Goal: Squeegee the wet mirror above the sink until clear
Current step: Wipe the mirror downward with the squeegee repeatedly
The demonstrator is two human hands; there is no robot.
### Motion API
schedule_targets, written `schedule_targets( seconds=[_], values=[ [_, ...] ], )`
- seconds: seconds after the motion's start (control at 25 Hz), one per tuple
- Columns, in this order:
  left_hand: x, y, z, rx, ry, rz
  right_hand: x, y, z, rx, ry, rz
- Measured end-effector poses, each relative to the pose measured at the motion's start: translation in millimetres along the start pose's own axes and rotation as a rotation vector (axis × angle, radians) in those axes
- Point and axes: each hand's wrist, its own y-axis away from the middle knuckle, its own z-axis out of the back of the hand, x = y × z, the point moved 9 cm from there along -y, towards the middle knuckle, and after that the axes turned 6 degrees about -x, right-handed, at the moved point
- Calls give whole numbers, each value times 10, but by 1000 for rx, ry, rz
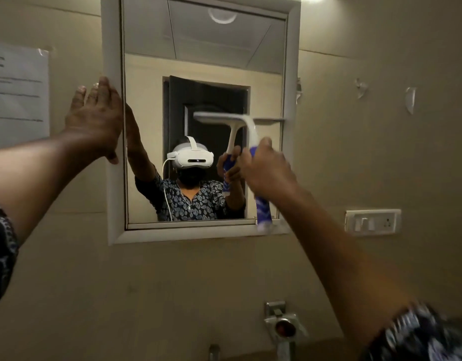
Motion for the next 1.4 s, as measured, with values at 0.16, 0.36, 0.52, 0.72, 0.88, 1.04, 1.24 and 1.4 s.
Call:
schedule_targets(
  seconds=[0.16, 0.36, 0.52, 0.72, 0.88, 1.04, 1.24, 1.4],
  values=[
    [-14, -4, 21, -9, 15, 15, -370, 555, -221, 84, 47, -33],
    [-4, -1, 13, -17, 11, 15, -532, 723, -322, 112, 101, -71],
    [0, -25, -23, -27, 27, 22, -786, 1165, -518, 222, 66, -182],
    [12, -43, -35, -48, 23, 15, -942, 1512, -665, 254, 105, -229],
    [15, -30, -27, -26, -8, 4, -849, 1370, -556, 310, 83, -274],
    [5, -18, -60, -1, -54, 9, -283, 817, -264, 325, -48, -195],
    [0, -27, -97, 5, -58, 36, 961, -327, 235, -75, -289, 147],
    [30, -35, -135, 5, -63, 29, 1574, -882, 136, -215, -274, 272]
  ],
)
